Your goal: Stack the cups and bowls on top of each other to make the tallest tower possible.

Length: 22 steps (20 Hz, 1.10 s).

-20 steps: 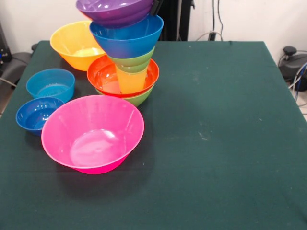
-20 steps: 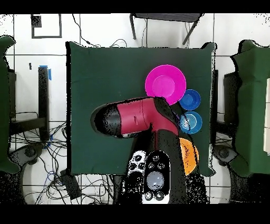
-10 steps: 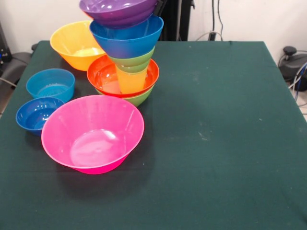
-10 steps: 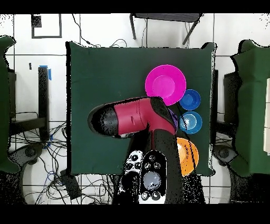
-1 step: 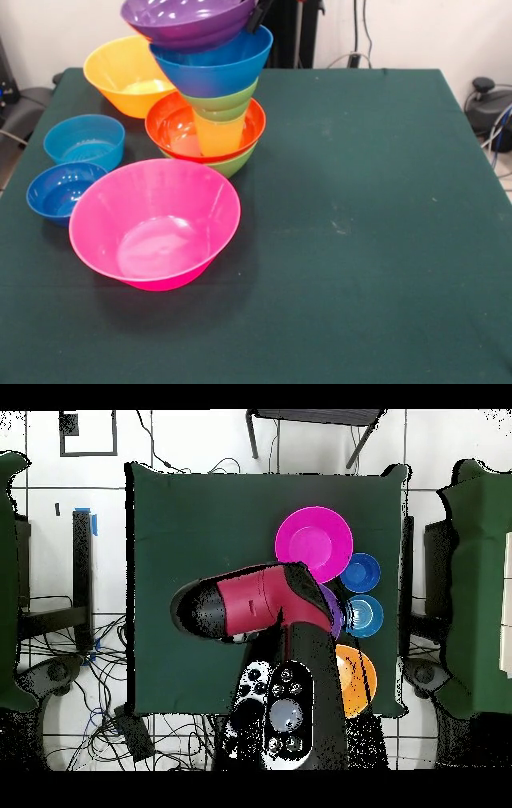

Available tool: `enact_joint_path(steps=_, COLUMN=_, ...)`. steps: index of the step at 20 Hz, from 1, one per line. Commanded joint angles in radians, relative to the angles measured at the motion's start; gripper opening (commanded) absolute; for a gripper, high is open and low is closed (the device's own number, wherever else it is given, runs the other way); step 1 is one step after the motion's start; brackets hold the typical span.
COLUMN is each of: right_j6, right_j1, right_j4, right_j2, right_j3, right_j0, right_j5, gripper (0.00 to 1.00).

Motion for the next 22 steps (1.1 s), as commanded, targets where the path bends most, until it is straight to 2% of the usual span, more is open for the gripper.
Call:
enact_joint_path(steps=1, right_j6=-0.144, right_j1=0.06, right_j4=-0.086, right_j2=0.087, right_j3=-0.053, right_j0=0.009, right_j5=-0.036, gripper=0.0)
enact_joint_path(steps=22, right_j6=-0.133, right_j1=0.049, right_j4=-0.06, right_j2=0.101, right_j3=-0.032, right_j0=0.011, right_j5=-0.034, gripper=0.0)
